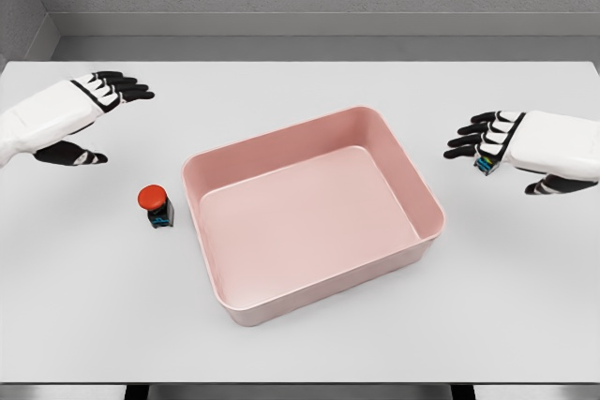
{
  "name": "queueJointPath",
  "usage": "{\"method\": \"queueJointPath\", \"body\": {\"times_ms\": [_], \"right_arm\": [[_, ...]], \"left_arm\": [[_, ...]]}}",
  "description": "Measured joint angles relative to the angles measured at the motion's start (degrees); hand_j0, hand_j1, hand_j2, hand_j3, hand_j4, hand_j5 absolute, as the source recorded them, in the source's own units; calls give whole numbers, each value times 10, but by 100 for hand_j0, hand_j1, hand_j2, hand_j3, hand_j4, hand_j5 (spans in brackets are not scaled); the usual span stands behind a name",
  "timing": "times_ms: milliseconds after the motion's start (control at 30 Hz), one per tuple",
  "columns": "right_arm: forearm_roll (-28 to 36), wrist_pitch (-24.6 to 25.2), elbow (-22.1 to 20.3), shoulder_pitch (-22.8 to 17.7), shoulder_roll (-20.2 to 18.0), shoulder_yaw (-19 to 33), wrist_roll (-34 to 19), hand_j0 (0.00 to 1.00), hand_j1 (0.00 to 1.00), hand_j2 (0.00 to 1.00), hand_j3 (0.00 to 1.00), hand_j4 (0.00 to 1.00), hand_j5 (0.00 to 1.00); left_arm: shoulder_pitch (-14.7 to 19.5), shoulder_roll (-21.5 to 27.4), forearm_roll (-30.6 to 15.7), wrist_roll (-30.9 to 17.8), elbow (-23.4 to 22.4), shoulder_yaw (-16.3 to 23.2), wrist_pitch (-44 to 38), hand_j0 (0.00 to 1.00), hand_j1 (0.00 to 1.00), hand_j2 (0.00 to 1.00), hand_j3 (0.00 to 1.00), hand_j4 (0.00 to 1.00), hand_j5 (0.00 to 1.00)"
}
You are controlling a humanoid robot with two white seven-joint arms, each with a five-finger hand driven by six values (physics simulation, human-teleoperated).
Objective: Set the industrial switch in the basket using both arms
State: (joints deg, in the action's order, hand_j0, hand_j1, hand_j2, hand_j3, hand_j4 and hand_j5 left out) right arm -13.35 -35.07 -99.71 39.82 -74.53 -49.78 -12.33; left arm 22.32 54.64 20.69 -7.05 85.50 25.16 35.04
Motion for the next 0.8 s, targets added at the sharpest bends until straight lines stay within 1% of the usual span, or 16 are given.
{"method": "queueJointPath", "body": {"times_ms": [200, 300, 367, 433, 467, 533, 567, 600, 667, 800], "right_arm": [[0, 0, 5, 5, 5, 1, 0, 100, 100, 100, 100, 100, 100], [-2, 2, 22, 9, 13, 2, -1, 100, 100, 100, 100, 100, 100], [-1, 22, 38, 10, 26, 1, -1, 100, 100, 100, 100, 100, 100], [-1, 34, 72, 26, 50, 1, -3, 100, 100, 100, 100, 100, 100], [-1, 38, 88, 29, 63, 1, -12, 100, 100, 100, 100, 100, 100], [-2, 43, 112, 35, 85, 2, -32, 100, 100, 100, 100, 100, 100], [-2, 46, 125, 39, 96, 2, -41, 100, 100, 100, 100, 100, 100], [-3, 47, 139, 39, 107, 2, -51, 100, 100, 100, 100, 100, 100], [-4, 49, 168, 41, 126, 2, -69, 100, 100, 100, 100, 100, 100], [-18, 51, 235, 56, 160, 2, -85, 100, 100, 100, 100, 100, 100]], "left_arm": [[-13, 4, 0, 0, 5, 1, 0, 100, 100, 100, 100, 100, 100], [-24, 5, 0, -2, 5, 1, 0, 100, 100, 100, 100, 100, 100], [-28, 9, 0, -6, 5, 1, 0, 100, 100, 100, 100, 100, 100], [-35, 11, 0, -8, 4, 1, 0, 100, 100, 100, 100, 100, 100], [-44, 14, 0, -9, 4, 1, 0, 100, 100, 100, 100, 100, 100], [-47, 19, -1, -10, 4, 0, 0, 100, 100, 100, 100, 100, 100], [-51, 22, -1, -10, 4, 0, 0, 100, 100, 100, 100, 100, 100], [-62, 25, -2, -10, 5, 0, 0, 100, 100, 100, 100, 100, 100], [-69, 30, -2, -11, 9, -1, 0, 100, 100, 100, 100, 100, 100], [-87, 36, -3, -11, 21, -1, 0, 100, 100, 100, 100, 100, 100]]}}
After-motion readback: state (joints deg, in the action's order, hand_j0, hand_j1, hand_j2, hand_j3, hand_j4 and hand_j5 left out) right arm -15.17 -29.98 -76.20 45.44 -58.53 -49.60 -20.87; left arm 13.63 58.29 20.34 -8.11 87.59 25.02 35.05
